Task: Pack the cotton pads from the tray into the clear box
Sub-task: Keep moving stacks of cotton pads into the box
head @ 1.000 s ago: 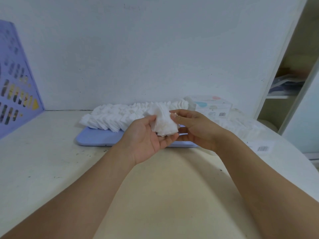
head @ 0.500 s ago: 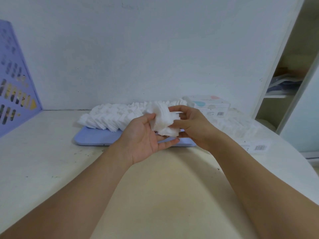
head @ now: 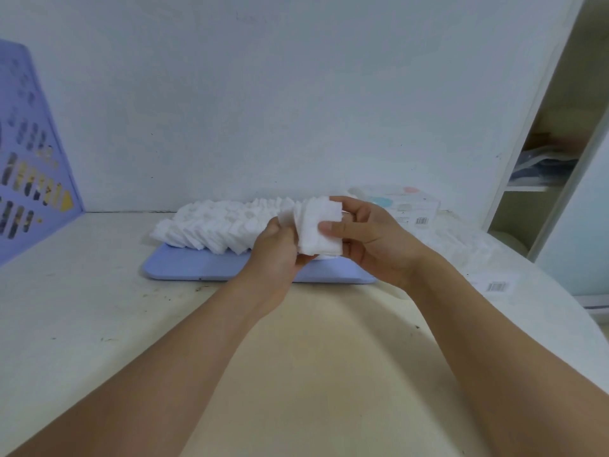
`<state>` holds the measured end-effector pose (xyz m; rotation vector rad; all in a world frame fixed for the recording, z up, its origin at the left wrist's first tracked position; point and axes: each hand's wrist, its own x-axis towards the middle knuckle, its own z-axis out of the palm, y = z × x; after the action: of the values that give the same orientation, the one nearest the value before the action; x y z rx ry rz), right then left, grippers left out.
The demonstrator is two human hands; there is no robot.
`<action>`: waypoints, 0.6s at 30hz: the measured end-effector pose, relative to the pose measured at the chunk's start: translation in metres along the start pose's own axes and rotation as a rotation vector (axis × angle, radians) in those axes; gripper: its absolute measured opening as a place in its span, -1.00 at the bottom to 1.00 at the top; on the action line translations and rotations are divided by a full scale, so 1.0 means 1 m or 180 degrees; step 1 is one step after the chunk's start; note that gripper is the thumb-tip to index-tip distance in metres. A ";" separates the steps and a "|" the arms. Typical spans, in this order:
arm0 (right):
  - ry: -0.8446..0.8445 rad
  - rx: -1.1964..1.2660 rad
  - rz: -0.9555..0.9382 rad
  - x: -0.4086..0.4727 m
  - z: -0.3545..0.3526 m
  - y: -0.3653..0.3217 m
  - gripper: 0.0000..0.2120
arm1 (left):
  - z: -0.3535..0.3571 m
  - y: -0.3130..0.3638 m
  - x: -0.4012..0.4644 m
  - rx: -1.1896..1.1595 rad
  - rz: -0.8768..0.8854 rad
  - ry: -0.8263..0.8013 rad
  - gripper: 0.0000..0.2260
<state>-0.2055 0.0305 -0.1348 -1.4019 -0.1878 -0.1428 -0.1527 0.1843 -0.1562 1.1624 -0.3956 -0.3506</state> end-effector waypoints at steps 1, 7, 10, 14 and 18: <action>0.0074 -0.0037 0.0008 0.000 0.000 0.000 -0.53 | 0.001 0.001 0.000 -0.0084 -0.0019 0.0028 -0.70; 0.0314 -0.0338 -0.0033 0.002 -0.003 0.004 -0.67 | 0.001 -0.001 0.002 -0.0791 -0.0368 0.0097 -0.68; 0.0324 -0.0422 -0.0078 0.003 -0.002 0.007 -0.72 | 0.003 0.000 0.000 -0.0695 -0.0407 -0.0040 -0.65; 0.0487 -0.0393 -0.0169 0.007 -0.001 0.012 -0.69 | 0.005 0.004 0.000 -0.0700 -0.0386 -0.0110 -0.57; 0.0552 -0.0436 -0.0203 0.009 -0.004 0.016 -0.77 | 0.003 -0.001 0.000 -0.0464 -0.0342 0.0067 -0.58</action>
<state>-0.1936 0.0296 -0.1486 -1.5121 -0.0800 -0.3340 -0.1543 0.1818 -0.1567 1.0460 -0.2850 -0.4531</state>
